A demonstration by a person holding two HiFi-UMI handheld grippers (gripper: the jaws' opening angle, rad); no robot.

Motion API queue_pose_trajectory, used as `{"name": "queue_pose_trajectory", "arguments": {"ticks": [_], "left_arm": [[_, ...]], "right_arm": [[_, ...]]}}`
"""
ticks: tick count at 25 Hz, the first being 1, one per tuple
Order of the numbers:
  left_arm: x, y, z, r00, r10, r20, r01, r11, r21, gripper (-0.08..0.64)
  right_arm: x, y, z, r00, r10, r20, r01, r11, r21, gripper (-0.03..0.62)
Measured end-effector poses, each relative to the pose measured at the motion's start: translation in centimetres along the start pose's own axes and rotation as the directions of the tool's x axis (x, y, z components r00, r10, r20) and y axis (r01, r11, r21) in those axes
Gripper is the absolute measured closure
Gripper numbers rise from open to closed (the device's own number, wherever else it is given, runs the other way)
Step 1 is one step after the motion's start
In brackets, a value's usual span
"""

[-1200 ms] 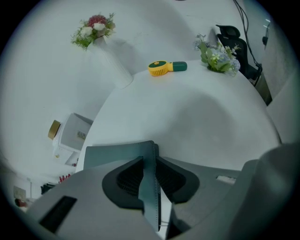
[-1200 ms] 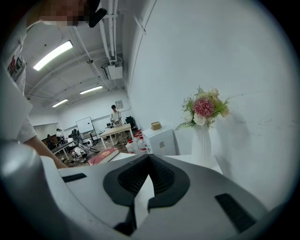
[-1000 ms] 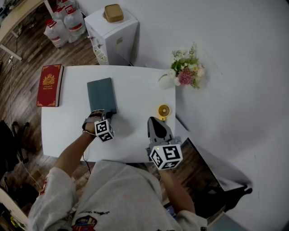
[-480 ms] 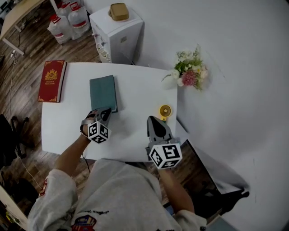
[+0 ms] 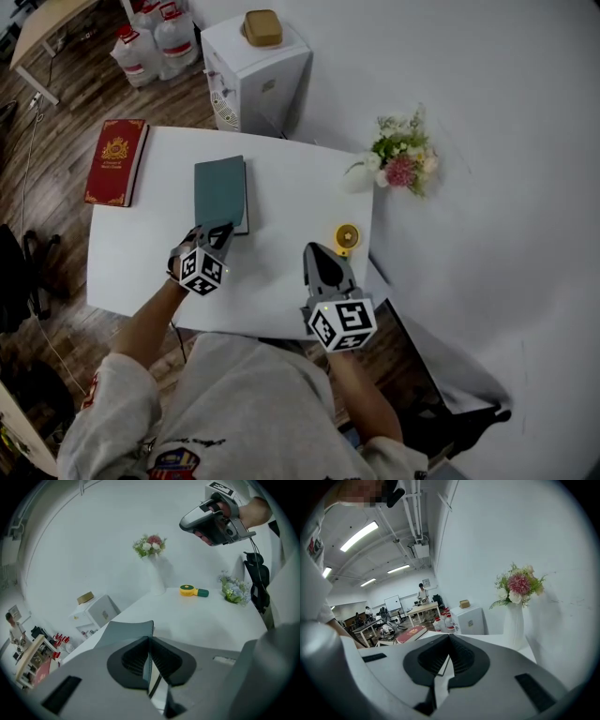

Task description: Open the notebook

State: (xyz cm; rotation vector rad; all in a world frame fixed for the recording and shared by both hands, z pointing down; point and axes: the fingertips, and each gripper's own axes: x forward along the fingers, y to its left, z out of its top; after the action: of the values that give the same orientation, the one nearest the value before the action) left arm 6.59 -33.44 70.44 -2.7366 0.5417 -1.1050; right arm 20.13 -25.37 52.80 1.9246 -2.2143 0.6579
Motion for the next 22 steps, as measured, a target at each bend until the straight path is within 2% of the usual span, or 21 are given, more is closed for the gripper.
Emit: {"name": "queue_pose_trajectory", "arguments": {"ticks": [5, 10, 15, 22], "left_arm": [[-0.9, 0.7, 0.4, 0.998, 0.043, 0.047, -0.04, 0.997, -0.071, 0.54], [-2.8, 2.2, 1.0, 0.981, 0.154, 0.119, -0.135, 0.978, -0.156, 0.54], [-4.5, 3.4, 1.1, 0.96, 0.237, 0.149, -0.192, 0.945, -0.265, 0.54], [-6.6, 4.3, -0.3, 0.938, 0.324, 0.121, -0.251, 0.88, -0.404, 0.541]], "right_arm": [[0.1, 0.4, -0.3, 1.0, 0.02, 0.007, -0.019, 1.0, -0.007, 0.597], [0.2, 0.7, -0.5, 1.0, 0.028, 0.001, -0.028, 1.0, -0.013, 0.597], [0.5, 1.5, -0.4, 0.999, 0.041, -0.014, -0.042, 0.999, -0.022, 0.597], [1.5, 3.2, -0.4, 0.996, 0.082, -0.019, -0.083, 0.996, -0.046, 0.597]]}}
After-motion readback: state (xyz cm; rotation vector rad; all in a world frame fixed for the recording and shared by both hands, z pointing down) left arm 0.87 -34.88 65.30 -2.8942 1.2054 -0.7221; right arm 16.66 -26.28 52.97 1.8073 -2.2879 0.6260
